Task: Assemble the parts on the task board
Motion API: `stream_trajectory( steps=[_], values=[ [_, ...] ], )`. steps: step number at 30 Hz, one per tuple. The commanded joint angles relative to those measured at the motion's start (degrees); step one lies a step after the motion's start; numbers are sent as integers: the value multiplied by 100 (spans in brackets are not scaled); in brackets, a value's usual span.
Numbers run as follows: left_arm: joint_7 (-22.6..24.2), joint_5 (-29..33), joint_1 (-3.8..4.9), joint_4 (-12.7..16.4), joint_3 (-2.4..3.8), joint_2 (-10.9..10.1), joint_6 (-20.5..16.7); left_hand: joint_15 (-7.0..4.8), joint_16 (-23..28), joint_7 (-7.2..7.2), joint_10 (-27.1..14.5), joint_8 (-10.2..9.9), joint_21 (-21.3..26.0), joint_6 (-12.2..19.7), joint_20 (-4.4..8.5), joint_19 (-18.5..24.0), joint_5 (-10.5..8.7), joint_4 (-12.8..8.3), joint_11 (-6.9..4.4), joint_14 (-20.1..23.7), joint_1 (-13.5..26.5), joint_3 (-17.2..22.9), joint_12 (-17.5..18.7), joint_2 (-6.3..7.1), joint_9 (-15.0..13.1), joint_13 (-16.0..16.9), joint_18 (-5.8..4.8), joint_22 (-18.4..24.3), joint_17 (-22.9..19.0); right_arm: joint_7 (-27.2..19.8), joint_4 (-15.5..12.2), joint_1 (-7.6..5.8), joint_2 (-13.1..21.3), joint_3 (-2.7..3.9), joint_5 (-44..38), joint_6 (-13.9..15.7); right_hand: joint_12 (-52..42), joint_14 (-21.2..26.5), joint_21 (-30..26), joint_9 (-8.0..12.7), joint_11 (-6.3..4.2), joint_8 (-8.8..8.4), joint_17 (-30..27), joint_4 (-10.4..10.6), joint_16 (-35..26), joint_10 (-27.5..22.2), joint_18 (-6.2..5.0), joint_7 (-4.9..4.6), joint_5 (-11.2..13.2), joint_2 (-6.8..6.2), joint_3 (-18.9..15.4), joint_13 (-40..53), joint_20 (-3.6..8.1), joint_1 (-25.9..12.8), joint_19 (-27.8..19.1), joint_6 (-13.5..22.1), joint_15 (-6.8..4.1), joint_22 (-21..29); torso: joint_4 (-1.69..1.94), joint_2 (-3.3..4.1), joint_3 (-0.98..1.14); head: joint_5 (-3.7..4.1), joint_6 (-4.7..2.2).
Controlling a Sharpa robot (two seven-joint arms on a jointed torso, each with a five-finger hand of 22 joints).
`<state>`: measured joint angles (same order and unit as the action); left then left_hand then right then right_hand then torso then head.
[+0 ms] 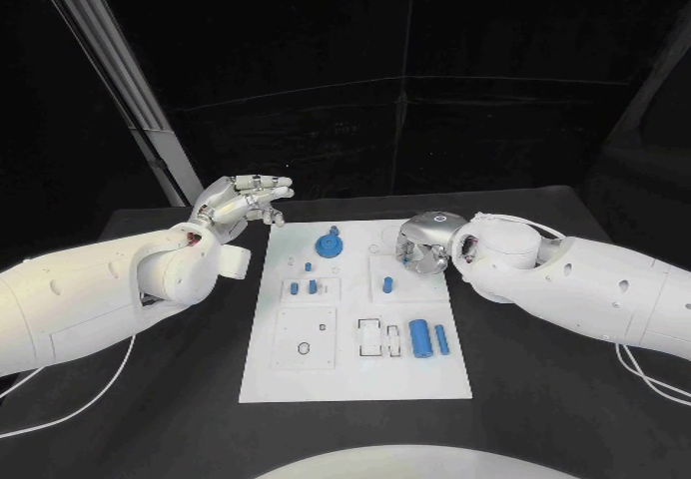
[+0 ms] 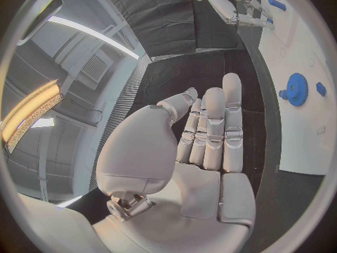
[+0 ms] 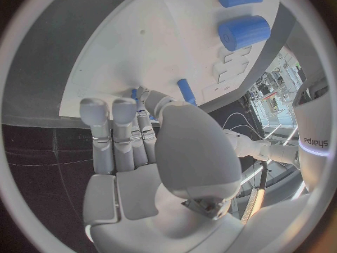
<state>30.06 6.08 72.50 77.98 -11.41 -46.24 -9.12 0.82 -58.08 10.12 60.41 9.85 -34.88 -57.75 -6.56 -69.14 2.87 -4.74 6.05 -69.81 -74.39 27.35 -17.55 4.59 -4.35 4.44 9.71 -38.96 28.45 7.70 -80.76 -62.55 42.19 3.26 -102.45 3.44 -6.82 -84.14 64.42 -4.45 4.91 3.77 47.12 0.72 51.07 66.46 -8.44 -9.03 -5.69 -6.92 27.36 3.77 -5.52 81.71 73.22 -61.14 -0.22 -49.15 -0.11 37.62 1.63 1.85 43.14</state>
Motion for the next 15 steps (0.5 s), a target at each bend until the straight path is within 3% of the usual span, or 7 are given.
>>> stream_trajectory(
  steps=[1, 8, 15],
  values=[
    [41, 26, 8, 3, 4, -3, 69, 13, 33, 10, 0, 31, 27, -9, -4, 38, 38, -26, -6, 39, -15, -10, -32, -21, -2, -4, 81, 9, -5, 91, 3, 63, -8, -49, -249, -428, -16, -105, 55, -6, -8, 16, 39, -35, 59, 67, 86, 7, 33, -45, 16, 0, 16, -37, 37, -61, -21, -48, -4, 2, 2, -2, 7],
    [25, 26, 8, -9, 4, 1, 72, 12, 34, 11, -4, 34, 31, -6, -2, 36, 37, -36, -6, 41, -27, -12, -38, -24, -1, -6, 81, 13, -10, 133, -21, 72, -20, -52, -347, -511, -47, -115, 188, -20, -33, 39, 167, -80, 222, 152, 110, 32, 47, -29, 50, 12, 24, -43, 77, -134, -37, -223, -5, 2, 2, -3, 14],
    [2, 26, 8, -20, 4, -1, 74, 12, 34, 11, -4, 34, 31, -6, -2, 36, 37, -36, -6, 41, -27, -12, -38, -24, -1, -6, 81, 13, -10, 318, -47, 83, -18, -53, -608, -371, -106, -134, 420, -49, -84, 73, 375, -244, 493, 315, 153, 72, 171, 105, 199, 37, 61, 87, 155, -280, -80, -523, -4, 2, 5, 4, 17]
  ],
)
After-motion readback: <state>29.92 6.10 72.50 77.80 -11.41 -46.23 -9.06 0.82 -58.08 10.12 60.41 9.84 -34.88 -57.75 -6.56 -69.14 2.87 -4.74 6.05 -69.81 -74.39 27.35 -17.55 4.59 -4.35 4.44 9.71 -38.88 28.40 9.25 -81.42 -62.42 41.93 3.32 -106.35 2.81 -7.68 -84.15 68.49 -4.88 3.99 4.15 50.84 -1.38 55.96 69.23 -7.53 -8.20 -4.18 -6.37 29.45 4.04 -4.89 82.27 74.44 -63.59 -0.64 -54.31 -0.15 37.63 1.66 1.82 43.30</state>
